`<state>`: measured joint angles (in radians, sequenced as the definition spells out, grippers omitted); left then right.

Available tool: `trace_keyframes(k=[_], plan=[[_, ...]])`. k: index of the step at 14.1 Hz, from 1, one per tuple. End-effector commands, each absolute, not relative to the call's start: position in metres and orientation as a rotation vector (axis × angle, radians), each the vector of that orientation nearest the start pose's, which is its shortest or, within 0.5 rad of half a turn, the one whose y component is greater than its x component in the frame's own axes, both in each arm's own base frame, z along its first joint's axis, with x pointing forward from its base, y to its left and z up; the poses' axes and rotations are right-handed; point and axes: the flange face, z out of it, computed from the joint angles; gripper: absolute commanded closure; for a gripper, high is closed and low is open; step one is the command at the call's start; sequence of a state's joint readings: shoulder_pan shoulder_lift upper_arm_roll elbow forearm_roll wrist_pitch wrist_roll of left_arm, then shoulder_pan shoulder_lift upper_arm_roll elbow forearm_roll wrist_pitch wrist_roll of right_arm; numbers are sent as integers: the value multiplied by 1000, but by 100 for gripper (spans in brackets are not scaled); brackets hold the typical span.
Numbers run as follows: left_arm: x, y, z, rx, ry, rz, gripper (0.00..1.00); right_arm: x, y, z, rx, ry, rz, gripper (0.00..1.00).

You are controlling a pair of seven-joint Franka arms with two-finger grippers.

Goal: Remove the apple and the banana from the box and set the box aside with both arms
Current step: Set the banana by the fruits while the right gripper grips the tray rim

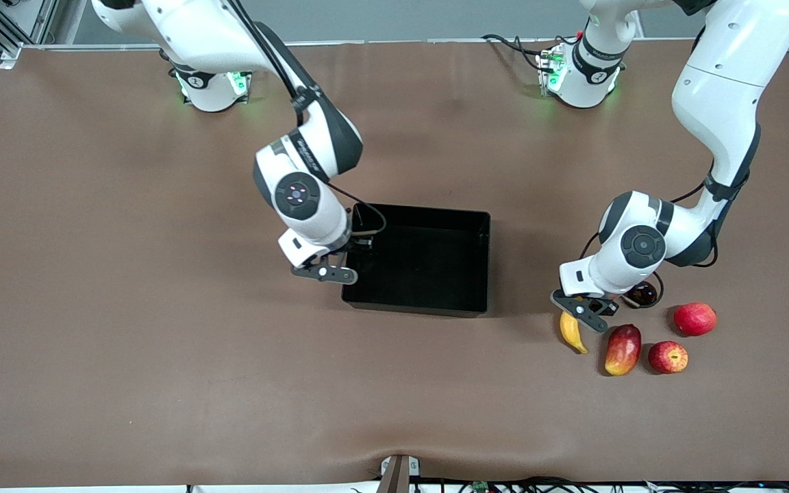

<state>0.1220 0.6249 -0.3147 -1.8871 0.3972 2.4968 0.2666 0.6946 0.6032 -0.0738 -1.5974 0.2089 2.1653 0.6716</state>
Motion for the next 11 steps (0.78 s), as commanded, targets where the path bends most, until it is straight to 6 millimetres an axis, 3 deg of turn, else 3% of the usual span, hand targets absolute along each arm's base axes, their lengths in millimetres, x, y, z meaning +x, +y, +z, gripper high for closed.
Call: trace_keyframes(k=[1, 2, 3, 4, 5, 7, 9, 11], plan=[[628, -108, 194, -2863, 1088, -80, 61, 546, 429, 258, -3042, 244, 146, 0], [629, -103, 194, -2867, 1076, -80, 54, 546, 428, 253, -3043, 242, 134, 0], [630, -101, 194, -2870, 1070, -80, 38, 542, 433, 249, -3046, 215, 133, 36], [631, -100, 196, -2879, 1048, -88, 0, 537, 441, 248, -3054, 188, 125, 74], [632, -100, 199, -2878, 1043, -96, 0, 538, 439, 247, -3053, 191, 127, 100], [635, -105, 210, -2884, 1034, -123, 0, 541, 434, 250, -3055, 186, 132, 100], [640, -107, 242, -2916, 922, -191, 0, 549, 427, 256, -3048, 199, 119, 100], [638, -130, 280, -2964, 769, -255, 0, 552, 422, 263, -3051, 199, 135, 100]])
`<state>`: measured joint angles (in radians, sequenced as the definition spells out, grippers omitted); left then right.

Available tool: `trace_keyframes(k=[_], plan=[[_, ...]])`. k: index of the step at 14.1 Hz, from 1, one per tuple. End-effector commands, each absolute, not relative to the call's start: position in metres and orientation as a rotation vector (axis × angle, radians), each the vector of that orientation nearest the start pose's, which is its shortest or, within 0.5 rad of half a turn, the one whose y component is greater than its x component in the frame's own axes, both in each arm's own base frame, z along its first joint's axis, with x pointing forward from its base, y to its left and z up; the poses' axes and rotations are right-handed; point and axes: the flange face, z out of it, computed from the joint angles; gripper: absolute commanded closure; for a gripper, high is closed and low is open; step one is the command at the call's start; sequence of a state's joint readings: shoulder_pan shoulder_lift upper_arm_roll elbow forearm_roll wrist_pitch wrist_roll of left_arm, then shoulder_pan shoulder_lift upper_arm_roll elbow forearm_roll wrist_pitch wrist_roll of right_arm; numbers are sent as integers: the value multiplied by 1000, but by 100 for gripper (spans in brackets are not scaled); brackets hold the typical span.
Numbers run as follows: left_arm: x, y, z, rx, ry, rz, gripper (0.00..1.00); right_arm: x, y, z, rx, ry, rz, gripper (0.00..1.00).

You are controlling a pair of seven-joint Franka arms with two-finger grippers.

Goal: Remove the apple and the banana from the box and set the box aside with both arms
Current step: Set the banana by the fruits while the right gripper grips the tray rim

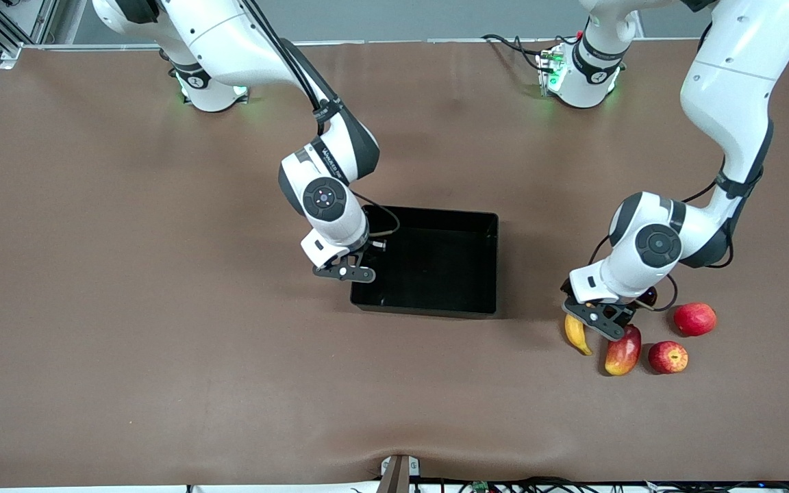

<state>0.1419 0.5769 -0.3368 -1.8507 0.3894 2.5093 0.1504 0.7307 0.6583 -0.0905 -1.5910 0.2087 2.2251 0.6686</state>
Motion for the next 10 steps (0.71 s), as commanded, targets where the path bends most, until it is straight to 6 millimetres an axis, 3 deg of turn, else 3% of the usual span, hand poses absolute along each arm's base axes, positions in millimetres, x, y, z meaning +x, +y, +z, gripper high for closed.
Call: trace_keyframes(k=[1, 5, 8, 10], plan=[[639, -130, 296, -2971, 710, -267, 0, 554, 417, 272, -3056, 200, 156, 100], [638, -130, 355, -3039, 480, -305, 0, 573, 369, 326, -3052, 192, 224, 100], [648, -130, 415, -3043, 410, -180, 0, 589, 316, 369, -3037, 186, 258, 100], [649, -133, 441, -3040, 400, -128, 0, 598, 269, 385, -3033, 198, 321, 100]])
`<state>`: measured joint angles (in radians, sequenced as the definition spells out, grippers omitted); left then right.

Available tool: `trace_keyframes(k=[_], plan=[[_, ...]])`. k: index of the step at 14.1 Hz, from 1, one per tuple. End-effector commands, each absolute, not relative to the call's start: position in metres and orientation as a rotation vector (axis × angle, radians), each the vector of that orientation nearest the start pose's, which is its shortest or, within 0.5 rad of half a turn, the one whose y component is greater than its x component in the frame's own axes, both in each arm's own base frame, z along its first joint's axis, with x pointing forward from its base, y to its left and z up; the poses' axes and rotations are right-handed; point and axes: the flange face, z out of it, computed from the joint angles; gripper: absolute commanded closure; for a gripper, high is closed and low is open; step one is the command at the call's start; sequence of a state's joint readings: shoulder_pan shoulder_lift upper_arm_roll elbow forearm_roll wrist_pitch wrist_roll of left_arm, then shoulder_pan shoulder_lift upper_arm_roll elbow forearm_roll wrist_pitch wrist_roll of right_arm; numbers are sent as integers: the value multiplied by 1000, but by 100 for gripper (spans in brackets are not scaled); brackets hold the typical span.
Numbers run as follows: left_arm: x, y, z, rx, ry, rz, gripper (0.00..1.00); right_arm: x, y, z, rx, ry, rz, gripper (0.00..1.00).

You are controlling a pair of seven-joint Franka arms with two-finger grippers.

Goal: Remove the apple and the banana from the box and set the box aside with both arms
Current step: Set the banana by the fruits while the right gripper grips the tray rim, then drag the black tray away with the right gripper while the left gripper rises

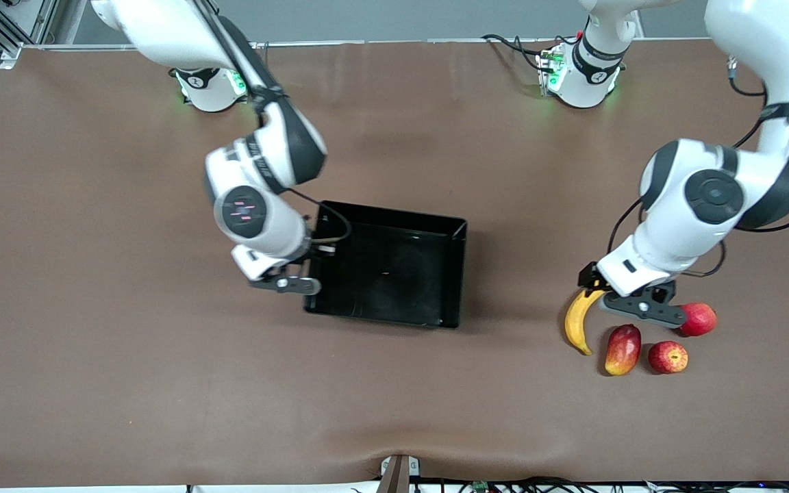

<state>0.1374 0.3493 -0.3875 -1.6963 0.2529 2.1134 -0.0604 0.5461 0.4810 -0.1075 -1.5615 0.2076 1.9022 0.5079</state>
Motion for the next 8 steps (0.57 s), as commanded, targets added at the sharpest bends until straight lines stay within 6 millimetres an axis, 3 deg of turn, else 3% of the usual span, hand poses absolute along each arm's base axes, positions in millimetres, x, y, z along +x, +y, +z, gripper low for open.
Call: trace_keyframes(k=[1, 5, 8], plan=[[646, -134, 450, -3037, 398, -119, 0, 602, 246, 392, -3027, 191, 337, 100], [637, -128, 503, -3047, 354, -95, 0, 621, 117, 416, -2980, 171, 366, 100], [625, -116, 548, -3067, 313, -37, 0, 629, 15, 412, -2945, 102, 358, 100]])
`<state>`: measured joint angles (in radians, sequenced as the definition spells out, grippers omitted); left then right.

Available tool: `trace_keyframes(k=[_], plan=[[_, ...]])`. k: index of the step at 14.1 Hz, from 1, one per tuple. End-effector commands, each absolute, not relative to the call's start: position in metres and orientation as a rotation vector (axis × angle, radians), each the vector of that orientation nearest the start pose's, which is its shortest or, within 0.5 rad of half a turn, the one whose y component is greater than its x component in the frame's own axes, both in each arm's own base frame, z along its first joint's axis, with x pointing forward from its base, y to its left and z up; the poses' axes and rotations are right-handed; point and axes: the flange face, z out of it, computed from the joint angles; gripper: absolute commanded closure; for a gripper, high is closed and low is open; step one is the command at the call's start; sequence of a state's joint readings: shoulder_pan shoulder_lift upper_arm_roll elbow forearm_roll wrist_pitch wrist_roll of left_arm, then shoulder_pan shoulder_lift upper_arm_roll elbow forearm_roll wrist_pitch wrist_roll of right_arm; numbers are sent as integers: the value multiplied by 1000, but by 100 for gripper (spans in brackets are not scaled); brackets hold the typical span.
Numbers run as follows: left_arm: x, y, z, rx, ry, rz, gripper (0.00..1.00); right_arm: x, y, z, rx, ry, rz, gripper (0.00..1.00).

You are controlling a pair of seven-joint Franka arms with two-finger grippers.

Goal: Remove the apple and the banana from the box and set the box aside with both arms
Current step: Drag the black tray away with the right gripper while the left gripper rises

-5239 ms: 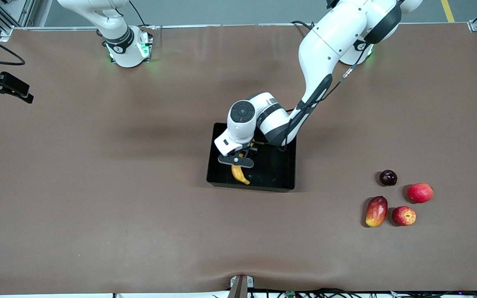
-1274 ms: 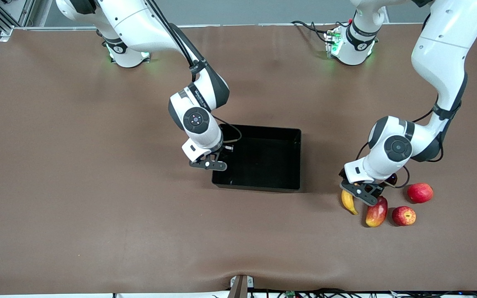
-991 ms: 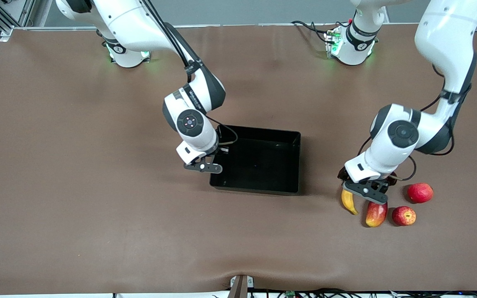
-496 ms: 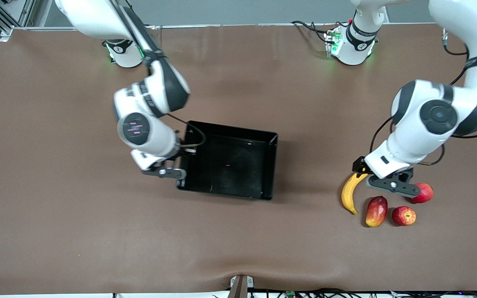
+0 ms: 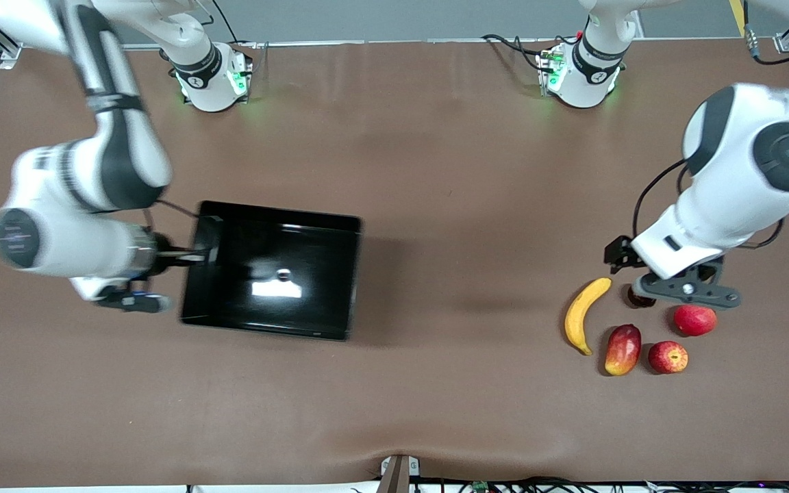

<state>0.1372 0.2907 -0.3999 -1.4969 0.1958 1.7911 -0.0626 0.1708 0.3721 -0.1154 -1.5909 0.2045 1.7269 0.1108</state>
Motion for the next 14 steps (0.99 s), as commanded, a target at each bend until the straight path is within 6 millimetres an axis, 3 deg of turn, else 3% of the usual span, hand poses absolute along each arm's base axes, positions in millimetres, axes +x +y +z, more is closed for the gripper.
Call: trace_keyframes(k=[1, 2, 5, 8, 11, 14], plan=[[620, -110, 559, -3079, 289, -43, 0, 625, -17, 403, -2936, 97, 371, 100], [612, -96, 578, -3072, 240, -68, 0, 622, -46, 396, -2933, 87, 372, 100], [576, -96, 616, -3033, 231, -59, 0, 612, -122, 378, -2926, 37, 346, 100], [538, -83, 639, -3091, 181, -88, 0, 593, -177, 344, -2927, 19, 277, 100], [508, -71, 650, -3105, 147, -100, 0, 576, -202, 303, -2944, -67, 247, 100], [504, -64, 649, -3116, 128, -79, 0, 572, -216, 270, -2946, -91, 268, 100]])
